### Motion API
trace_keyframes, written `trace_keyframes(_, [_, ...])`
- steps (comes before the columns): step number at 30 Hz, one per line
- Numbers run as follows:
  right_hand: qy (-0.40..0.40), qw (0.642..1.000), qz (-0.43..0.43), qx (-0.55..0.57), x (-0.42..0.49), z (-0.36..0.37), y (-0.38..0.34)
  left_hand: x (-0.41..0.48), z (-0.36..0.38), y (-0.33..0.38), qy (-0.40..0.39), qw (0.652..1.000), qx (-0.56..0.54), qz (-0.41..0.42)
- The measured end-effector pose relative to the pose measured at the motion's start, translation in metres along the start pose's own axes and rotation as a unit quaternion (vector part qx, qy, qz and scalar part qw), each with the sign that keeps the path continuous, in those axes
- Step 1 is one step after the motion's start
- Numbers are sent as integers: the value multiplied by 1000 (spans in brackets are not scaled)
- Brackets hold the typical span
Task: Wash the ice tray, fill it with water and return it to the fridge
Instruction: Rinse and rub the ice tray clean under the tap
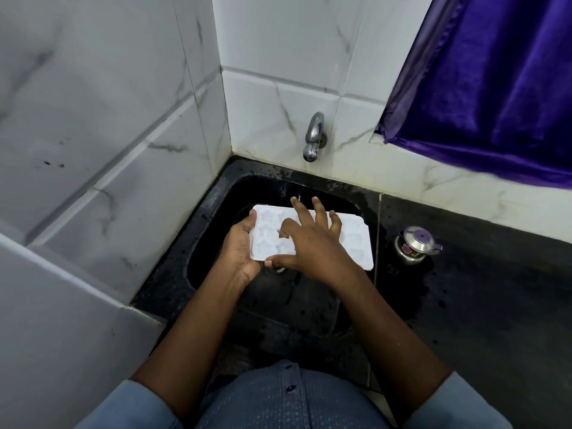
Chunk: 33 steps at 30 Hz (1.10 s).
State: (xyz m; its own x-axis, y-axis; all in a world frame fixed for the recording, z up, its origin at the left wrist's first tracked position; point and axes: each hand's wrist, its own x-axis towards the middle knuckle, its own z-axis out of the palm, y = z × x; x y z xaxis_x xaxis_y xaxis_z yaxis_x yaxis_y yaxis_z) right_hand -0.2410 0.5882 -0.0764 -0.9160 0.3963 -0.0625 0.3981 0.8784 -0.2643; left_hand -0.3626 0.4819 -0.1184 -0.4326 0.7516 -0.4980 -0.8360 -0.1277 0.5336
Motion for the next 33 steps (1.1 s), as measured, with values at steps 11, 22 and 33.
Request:
trace_keyframes(11, [-42,998,-39,-3,7,-1,-10,-6,6,2,19,1000,-11,-19])
trace_keyframes(22, [-78,996,-41,2,10,-5,-12,-6,8,-3,-9,1000,-4,-26])
trace_keyframes(33, [-52,998,-45,7,10,0,-17,-9,4,-2,0,1000,-6,-25])
